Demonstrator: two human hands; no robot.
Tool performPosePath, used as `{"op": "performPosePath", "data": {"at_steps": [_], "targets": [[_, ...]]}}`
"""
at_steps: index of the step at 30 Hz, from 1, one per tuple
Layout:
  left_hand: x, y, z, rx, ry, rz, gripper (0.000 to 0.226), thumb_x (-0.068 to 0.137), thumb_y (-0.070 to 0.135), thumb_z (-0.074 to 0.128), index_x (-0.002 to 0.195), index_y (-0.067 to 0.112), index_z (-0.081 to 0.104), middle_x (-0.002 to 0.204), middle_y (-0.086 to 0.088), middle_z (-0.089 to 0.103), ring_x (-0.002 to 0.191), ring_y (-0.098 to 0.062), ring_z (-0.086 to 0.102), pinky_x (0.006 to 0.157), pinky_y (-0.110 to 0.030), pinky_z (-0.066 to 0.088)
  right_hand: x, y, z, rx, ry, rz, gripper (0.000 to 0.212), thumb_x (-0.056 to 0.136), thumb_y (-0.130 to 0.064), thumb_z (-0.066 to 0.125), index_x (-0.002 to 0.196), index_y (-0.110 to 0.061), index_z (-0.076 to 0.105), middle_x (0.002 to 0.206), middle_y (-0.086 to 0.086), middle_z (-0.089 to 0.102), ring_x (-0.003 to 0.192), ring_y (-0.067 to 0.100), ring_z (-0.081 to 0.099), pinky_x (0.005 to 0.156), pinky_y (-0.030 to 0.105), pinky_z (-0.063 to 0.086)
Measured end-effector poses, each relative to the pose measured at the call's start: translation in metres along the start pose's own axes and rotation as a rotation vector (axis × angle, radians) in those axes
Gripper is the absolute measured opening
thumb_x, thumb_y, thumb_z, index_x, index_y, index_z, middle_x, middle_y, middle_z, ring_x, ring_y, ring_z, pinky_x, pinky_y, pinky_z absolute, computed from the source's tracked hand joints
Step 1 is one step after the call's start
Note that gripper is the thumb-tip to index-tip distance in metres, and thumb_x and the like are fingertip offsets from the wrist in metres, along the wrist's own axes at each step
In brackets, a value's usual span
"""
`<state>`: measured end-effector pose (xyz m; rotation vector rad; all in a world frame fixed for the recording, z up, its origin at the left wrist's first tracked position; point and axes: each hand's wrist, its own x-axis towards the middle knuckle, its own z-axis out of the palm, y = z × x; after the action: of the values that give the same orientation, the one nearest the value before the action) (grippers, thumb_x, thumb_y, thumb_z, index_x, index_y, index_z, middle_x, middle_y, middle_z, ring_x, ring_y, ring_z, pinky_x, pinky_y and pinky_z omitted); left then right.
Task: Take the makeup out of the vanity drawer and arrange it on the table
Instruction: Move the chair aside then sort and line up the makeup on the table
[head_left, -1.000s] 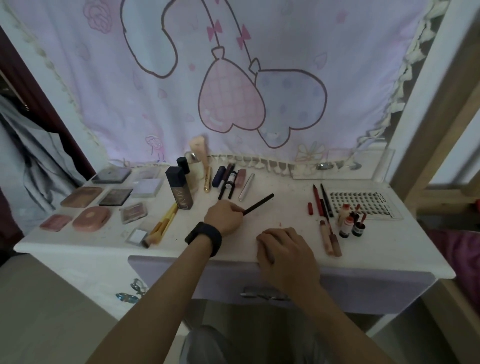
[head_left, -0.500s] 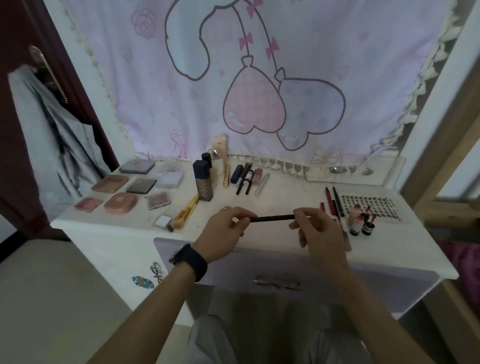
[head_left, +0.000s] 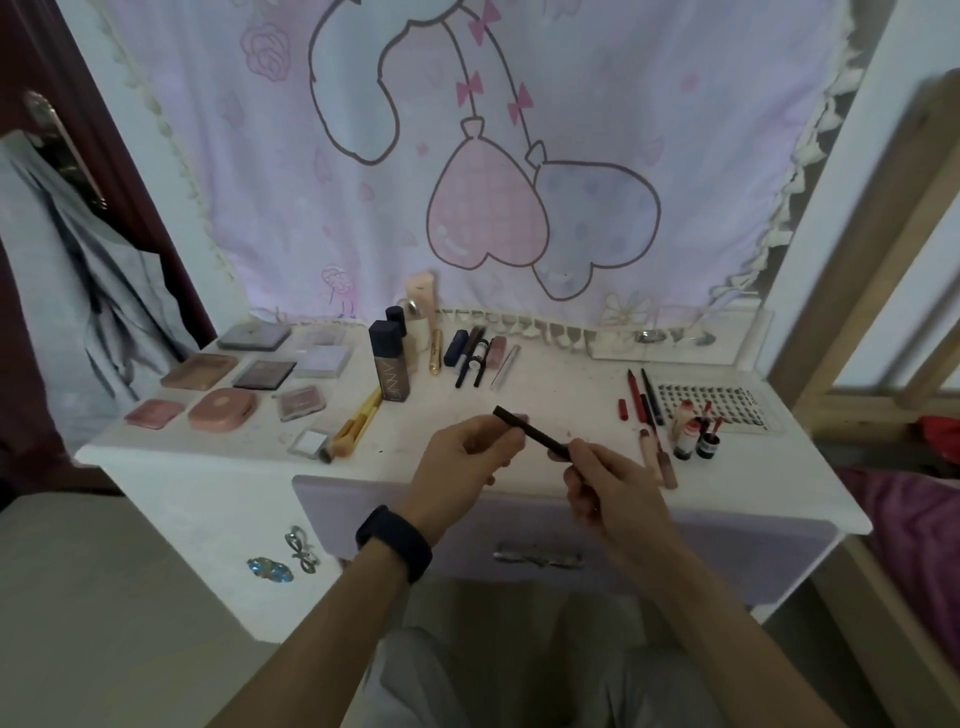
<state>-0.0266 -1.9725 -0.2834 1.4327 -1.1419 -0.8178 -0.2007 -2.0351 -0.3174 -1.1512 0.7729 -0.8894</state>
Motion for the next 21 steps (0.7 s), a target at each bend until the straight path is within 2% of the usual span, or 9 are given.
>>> {"op": "performPosePath", "data": {"at_steps": [3,6,8,11,13,15,18,21], "targets": [[-0.003,0.0,0.012,-0.006,-0.046,0.016,0.018,0.098,0.028,0.06,0.109,0.029,0.075,0.096,0.017,0.074,0.085,0.009,0.063,0.065,-0.01,0.048,-0.004,0.006,0.01,-0.054,0.006,0.038,0.036,0.101,-0.04,0.054,0.093,-0.012,0.076,0.062,0.0,0.061,0.049,0.01,0.046,0.044,0.02,0.039],[0.0,0.0,0.011,-0.007,-0.029,0.005,0.017,0.101,0.027,0.054,0.106,0.025,0.071,0.1,0.015,0.074,0.093,0.003,0.065,0.072,-0.015,0.049,-0.005,0.005,0.009,-0.435,0.041,-0.016,0.041,0.094,-0.056,0.051,0.093,-0.02,0.071,0.075,-0.008,0.074,0.054,0.003,0.059,0.05,0.014,0.044],[0.002,-0.002,0.007,0.062,-0.024,0.008,0.016,0.103,0.027,0.05,0.108,0.021,0.064,0.097,0.01,0.075,0.094,0.001,0.065,0.076,-0.015,0.046,-0.004,-0.002,0.003,-0.619,0.088,-0.062,0.047,0.086,-0.07,0.047,0.093,-0.028,0.067,0.078,-0.017,0.072,0.063,0.0,0.064,0.059,0.016,0.047],[0.003,-0.003,0.003,0.324,-0.063,0.104,0.013,0.103,0.027,0.05,0.11,0.025,0.061,0.096,0.009,0.068,0.089,0.003,0.06,0.073,-0.007,0.042,0.002,-0.019,-0.002,-0.537,0.128,-0.073,0.063,0.078,-0.08,0.044,0.087,-0.023,0.068,0.067,-0.009,0.067,0.052,0.0,0.056,0.053,0.018,0.044],[0.004,-0.004,0.003,0.468,-0.103,0.193,0.014,0.102,0.025,0.051,0.113,0.025,0.061,0.099,0.005,0.061,0.087,-0.002,0.056,0.074,-0.007,0.041,0.007,-0.028,0.0,-0.496,0.06,-0.06,0.064,0.082,-0.078,0.045,0.076,-0.017,0.065,0.055,-0.008,0.056,0.046,0.004,0.048,0.046,0.016,0.039],[0.004,-0.002,0.004,0.547,-0.127,0.282,0.017,0.102,0.024,0.052,0.114,0.024,0.063,0.098,0.002,0.059,0.087,-0.006,0.054,0.078,-0.016,0.044,0.011,-0.03,0.003,-0.483,-0.022,-0.043,0.056,0.094,-0.064,0.049,0.065,-0.017,0.057,0.049,-0.009,0.046,0.043,0.007,0.04,0.043,0.016,0.035],[0.005,0.001,0.001,0.769,-0.162,0.414,0.026,0.104,0.031,0.045,0.121,0.021,0.062,0.097,0.0,0.058,0.083,-0.016,0.053,0.073,-0.031,0.046,0.012,-0.025,0.001,-0.476,-0.069,0.008,0.047,0.101,-0.044,0.052,0.06,-0.02,0.05,0.047,-0.011,0.038,0.043,0.009,0.032,0.042,0.017,0.03],[0.002,0.0,-0.011,1.122,-0.205,0.606,0.035,0.104,0.037,0.04,0.127,0.017,0.059,0.103,-0.004,0.063,0.085,-0.021,0.057,0.066,-0.028,0.044,0.006,-0.023,-0.008,-0.661,-0.117,-0.045,0.049,0.101,-0.051,0.046,0.063,-0.021,0.047,0.047,-0.012,0.036,0.043,0.008,0.031,0.046,0.017,0.029]]}}
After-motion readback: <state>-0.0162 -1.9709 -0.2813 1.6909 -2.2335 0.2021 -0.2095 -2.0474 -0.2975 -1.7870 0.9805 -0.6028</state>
